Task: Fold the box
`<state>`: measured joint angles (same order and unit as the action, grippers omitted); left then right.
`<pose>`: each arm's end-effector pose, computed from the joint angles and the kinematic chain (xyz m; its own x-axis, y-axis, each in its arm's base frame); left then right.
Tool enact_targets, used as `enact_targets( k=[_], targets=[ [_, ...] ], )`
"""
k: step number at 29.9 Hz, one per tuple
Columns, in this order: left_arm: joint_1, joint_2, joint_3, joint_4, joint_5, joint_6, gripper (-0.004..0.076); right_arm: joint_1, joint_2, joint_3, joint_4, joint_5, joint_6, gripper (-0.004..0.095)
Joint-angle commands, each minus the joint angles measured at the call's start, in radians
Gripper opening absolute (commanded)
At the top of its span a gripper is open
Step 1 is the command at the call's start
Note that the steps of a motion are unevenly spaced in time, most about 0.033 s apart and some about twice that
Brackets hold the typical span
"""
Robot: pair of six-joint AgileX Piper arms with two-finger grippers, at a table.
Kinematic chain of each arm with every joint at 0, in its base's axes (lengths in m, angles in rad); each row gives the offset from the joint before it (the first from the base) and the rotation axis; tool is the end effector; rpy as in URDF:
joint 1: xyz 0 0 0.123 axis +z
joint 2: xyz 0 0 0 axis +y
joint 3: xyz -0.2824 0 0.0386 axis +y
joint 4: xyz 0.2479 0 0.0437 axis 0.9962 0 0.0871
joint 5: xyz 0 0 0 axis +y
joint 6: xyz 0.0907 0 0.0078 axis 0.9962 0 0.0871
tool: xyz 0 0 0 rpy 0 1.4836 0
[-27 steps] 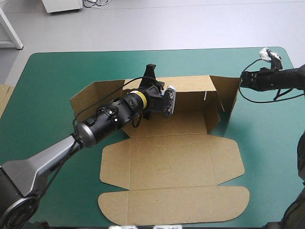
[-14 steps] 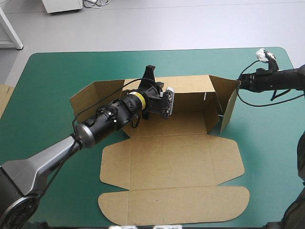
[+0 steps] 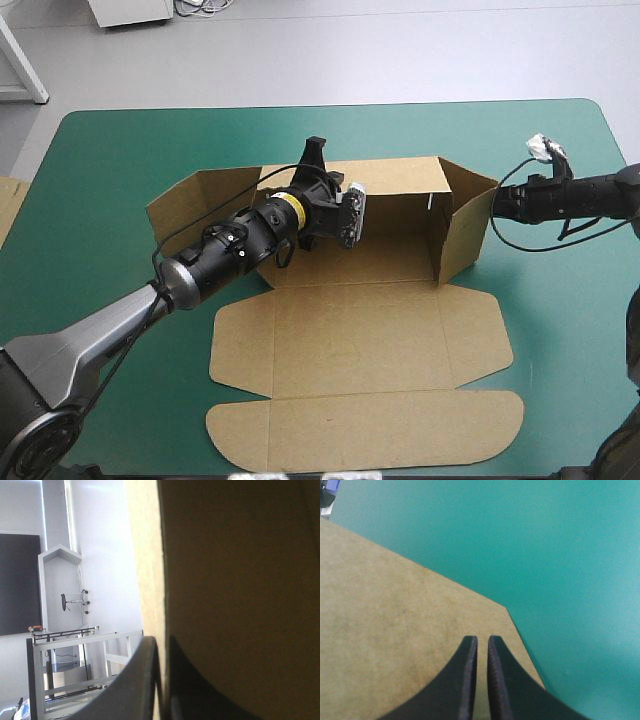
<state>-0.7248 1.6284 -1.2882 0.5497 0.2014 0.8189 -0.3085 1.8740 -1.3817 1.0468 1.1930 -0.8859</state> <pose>0.2949 -0.2484 0.3237 0.5102 0.8471 -0.1488 0.4254 -0.0981 0.8997 0.3789 -0.0438 0.2502 -0.8668 0.0816 -0.4919 -0.3072 0.6897 0.6557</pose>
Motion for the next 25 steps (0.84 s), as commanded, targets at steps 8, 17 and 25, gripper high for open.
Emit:
enact_targets(
  k=[8,17,25],
  targets=[
    [-0.014,-0.016,-0.014,-0.031,-0.016,-0.005,-0.0010,-0.007,-0.150,0.105,0.067,0.040,-0.134,0.0088],
    [-0.014,-0.016,-0.014,-0.033,-0.016,-0.013,-0.0010,0.015,-0.151,0.152,0.003,0.059,-0.244,0.0274],
    [-0.014,-0.016,-0.014,-0.033,-0.014,-0.033,-0.0010,0.141,-0.151,0.152,-0.118,0.059,-0.317,0.0313]
  ],
)
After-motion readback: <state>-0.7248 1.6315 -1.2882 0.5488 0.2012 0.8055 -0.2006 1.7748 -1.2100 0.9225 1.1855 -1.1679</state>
